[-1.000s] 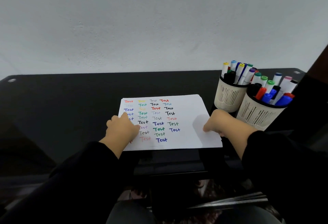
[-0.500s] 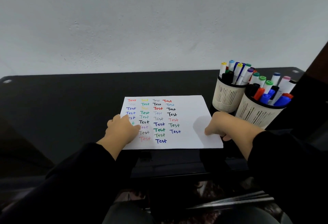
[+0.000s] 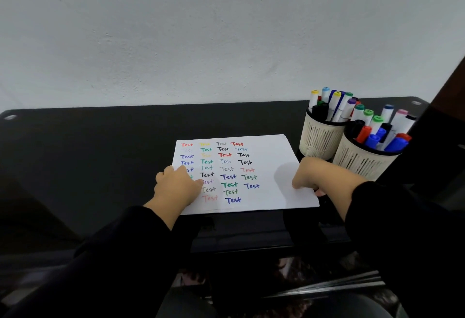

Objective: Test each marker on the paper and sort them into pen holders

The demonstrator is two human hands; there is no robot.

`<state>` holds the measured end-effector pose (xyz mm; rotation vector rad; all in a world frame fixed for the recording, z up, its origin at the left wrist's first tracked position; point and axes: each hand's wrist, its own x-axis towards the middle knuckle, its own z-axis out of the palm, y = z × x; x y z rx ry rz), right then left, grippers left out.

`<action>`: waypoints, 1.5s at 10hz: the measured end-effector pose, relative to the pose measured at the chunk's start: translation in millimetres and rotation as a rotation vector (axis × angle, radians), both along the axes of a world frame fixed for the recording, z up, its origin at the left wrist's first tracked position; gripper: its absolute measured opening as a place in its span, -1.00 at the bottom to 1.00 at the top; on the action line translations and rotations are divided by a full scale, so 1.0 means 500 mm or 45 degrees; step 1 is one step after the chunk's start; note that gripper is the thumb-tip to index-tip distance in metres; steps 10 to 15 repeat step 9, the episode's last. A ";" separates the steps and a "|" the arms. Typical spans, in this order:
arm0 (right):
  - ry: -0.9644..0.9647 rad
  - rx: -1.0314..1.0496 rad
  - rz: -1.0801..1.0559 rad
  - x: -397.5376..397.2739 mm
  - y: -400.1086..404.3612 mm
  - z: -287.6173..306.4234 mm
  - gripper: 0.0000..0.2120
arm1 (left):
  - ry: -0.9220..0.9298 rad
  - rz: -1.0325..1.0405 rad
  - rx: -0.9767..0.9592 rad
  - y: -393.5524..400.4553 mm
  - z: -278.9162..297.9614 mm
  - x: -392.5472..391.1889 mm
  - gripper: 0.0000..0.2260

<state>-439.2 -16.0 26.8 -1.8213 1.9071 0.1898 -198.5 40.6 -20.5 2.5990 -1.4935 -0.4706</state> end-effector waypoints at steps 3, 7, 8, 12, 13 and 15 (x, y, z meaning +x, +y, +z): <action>-0.077 -0.029 -0.033 -0.011 0.005 -0.009 -0.64 | 0.027 0.010 -0.009 0.002 0.006 0.000 -0.50; -0.094 -0.090 -0.060 -0.019 0.035 0.015 -0.68 | 0.230 -0.033 -0.108 0.028 0.055 0.012 -0.48; -0.122 -0.150 0.058 -0.045 0.079 0.081 -0.77 | 0.456 -0.099 -0.459 0.079 0.124 0.038 -0.56; -0.492 -0.340 0.173 -0.118 0.157 0.187 -0.77 | 0.799 -0.128 -0.792 0.164 0.210 0.110 -0.64; -0.492 -0.340 0.173 -0.118 0.157 0.187 -0.77 | 0.799 -0.128 -0.792 0.164 0.210 0.110 -0.64; -0.492 -0.340 0.173 -0.118 0.157 0.187 -0.77 | 0.799 -0.128 -0.792 0.164 0.210 0.110 -0.64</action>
